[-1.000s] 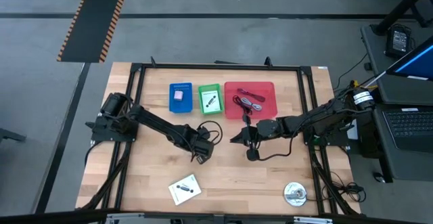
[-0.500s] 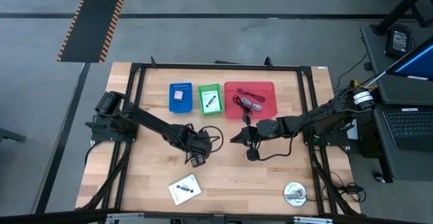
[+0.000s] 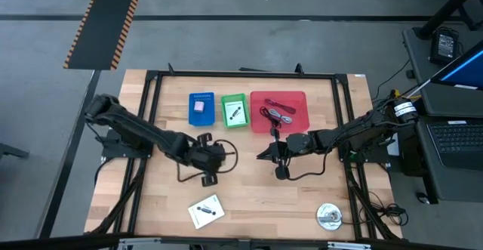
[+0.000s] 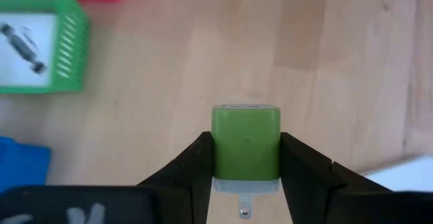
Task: Pick and place items into bin
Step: Put the green charger adapter into the blue bin
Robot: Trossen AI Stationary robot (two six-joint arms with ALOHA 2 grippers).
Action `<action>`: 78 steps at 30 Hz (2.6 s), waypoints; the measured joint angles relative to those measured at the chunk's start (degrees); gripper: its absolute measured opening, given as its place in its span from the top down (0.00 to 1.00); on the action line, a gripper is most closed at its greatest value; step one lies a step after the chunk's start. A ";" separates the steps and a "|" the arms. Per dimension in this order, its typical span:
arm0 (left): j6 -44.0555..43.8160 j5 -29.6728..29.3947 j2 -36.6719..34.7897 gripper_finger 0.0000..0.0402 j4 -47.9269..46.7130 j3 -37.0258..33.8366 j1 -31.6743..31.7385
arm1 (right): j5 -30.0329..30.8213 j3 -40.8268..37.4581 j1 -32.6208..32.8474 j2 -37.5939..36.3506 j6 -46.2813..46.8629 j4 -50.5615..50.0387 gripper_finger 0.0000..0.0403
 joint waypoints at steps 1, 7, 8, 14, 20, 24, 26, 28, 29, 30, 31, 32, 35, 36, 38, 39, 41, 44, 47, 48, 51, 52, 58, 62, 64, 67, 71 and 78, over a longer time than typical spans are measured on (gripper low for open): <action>0.25 -0.84 -1.61 0.67 0.75 -1.09 0.00 | 0.00 0.01 0.01 0.00 0.00 0.00 0.99; 2.91 -2.85 -11.69 0.67 12.80 -12.28 -0.28 | 0.00 0.02 0.02 0.00 -0.60 -0.33 0.99; 3.62 -2.80 -13.34 0.67 15.46 -14.50 -0.27 | 0.00 0.02 0.01 0.00 -1.40 -0.32 0.99; 9.50 -1.46 -21.87 0.67 31.03 -26.53 0.57 | 0.00 0.02 0.01 0.00 -2.59 -0.29 0.99; 14.61 -0.19 -28.12 0.67 44.30 -36.00 1.40 | 0.00 0.02 -0.46 0.00 -4.51 0.39 0.99; 15.03 -0.03 -29.81 0.67 48.23 -39.66 2.60 | 0.02 0.02 -1.85 0.00 -5.24 0.52 0.99; 14.83 -0.01 -30.09 0.67 48.57 -40.32 3.44 | 0.02 0.02 -2.67 0.00 -5.98 0.65 0.99; 14.76 -0.06 -30.15 0.67 48.45 -40.39 4.54 | 0.04 0.02 -3.48 0.00 -6.23 1.53 0.99; 15.07 -0.08 -30.15 0.67 48.48 -40.39 5.19 | 0.02 0.02 -3.91 0.00 -6.23 2.13 0.99; 15.59 -0.07 -30.15 0.67 48.46 -40.39 5.88 | 0.04 0.02 -4.33 0.00 -6.25 2.55 0.99; 16.32 -0.05 -30.15 0.67 48.45 -40.39 6.66 | 0.04 0.02 -4.82 0.00 -6.36 2.75 0.99; 16.87 -0.04 -30.15 0.67 48.46 -40.39 7.57 | 0.04 0.02 -5.29 0.00 -6.73 2.88 0.99; 18.41 0.00 -30.26 0.67 48.33 -40.39 10.71 | 0.05 0.02 -6.71 0.00 -8.39 2.99 0.99; 18.96 0.29 -30.26 0.67 48.23 -40.39 11.98 | 0.04 0.02 -7.14 0.00 -8.97 2.99 0.99; 19.94 0.88 -30.26 0.67 47.81 -40.39 14.51 | 0.04 0.02 -8.14 0.00 -9.35 2.99 0.99; 20.44 1.23 -30.26 0.67 47.72 -40.39 15.88 | 0.04 0.02 -8.68 0.00 -9.45 2.99 0.99; 21.20 1.77 -30.26 0.67 47.12 -40.39 18.79 | 0.04 0.02 -9.92 0.00 -9.85 2.99 0.99; 21.49 1.75 -30.26 0.67 45.06 -40.39 23.69 | 0.07 0.02 -11.65 0.00 -11.02 2.98 0.99; 20.19 1.72 -30.26 0.67 42.75 -40.39 28.96 | 0.10 0.02 -13.05 0.00 -12.13 2.96 0.99; 19.61 1.76 -30.26 0.67 41.89 -40.39 30.70 | 0.11 0.02 -13.49 0.00 -12.24 2.96 0.99; 17.91 1.98 -30.26 0.67 40.24 -40.39 35.73 | 0.02 0.02 -14.90 0.00 -12.53 2.95 0.99; 17.66 2.44 -30.26 0.67 40.00 -40.39 37.30 | 0.04 0.02 -15.39 0.00 -12.86 2.96 0.99; 16.88 8.02 -30.26 0.67 39.72 -40.37 44.81 | 0.04 0.02 -17.75 0.00 -13.90 2.94 0.99; 13.70 10.23 -29.98 0.67 37.03 -40.37 47.74 | 0.02 0.02 -18.99 0.00 -13.84 2.96 0.99; 11.83 10.24 -29.57 0.67 35.46 -40.37 48.51 | 0.02 0.02 -19.45 0.00 -13.77 2.98 0.99; 10.85 10.24 -28.43 0.67 35.31 -40.37 49.05 | 0.02 0.02 -20.08 0.00 -13.79 3.10 0.99; 9.46 10.27 -25.92 0.67 34.16 -39.50 49.01 | 0.02 0.02 -20.72 0.00 -13.75 4.13 0.99; 8.94 10.25 -19.22 0.67 31.28 -36.08 48.98 | 0.00 0.02 -20.70 0.00 -13.89 5.78 0.99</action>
